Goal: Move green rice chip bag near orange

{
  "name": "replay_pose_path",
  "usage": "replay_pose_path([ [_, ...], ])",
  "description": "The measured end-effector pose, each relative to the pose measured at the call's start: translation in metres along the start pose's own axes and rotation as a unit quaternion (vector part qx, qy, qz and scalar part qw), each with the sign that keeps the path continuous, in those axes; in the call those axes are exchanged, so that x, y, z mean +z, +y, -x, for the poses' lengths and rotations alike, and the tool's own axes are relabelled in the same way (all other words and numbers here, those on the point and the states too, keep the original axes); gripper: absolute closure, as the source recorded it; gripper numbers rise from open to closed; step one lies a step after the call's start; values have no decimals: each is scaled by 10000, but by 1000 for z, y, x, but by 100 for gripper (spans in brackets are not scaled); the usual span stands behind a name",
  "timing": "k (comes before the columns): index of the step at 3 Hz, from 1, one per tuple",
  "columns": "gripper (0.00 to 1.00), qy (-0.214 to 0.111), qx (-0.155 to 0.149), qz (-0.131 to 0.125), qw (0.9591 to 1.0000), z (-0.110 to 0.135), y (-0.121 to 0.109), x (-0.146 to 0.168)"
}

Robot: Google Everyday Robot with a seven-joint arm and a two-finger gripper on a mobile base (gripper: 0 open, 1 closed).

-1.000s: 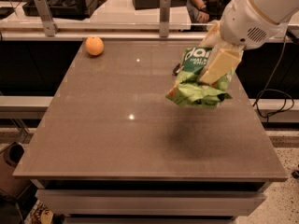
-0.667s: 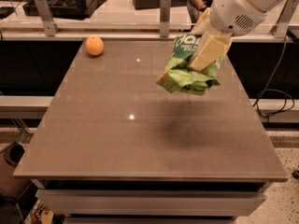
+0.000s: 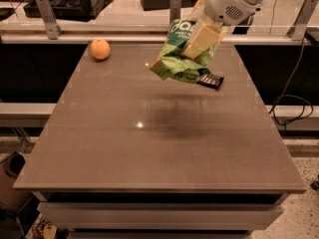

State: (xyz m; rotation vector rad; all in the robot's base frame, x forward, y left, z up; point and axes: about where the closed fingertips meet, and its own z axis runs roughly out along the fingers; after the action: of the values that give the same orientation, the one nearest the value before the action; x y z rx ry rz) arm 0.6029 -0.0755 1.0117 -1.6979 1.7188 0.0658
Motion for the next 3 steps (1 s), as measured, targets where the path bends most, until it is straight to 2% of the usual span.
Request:
replay_pose_path([
  [1,100,0,0,0,10000,0,0,0],
  [2,100,-11,-17,-77,10000,2,-12,13],
  [3,100,-112,-50,-293,9995,3,-40,32],
])
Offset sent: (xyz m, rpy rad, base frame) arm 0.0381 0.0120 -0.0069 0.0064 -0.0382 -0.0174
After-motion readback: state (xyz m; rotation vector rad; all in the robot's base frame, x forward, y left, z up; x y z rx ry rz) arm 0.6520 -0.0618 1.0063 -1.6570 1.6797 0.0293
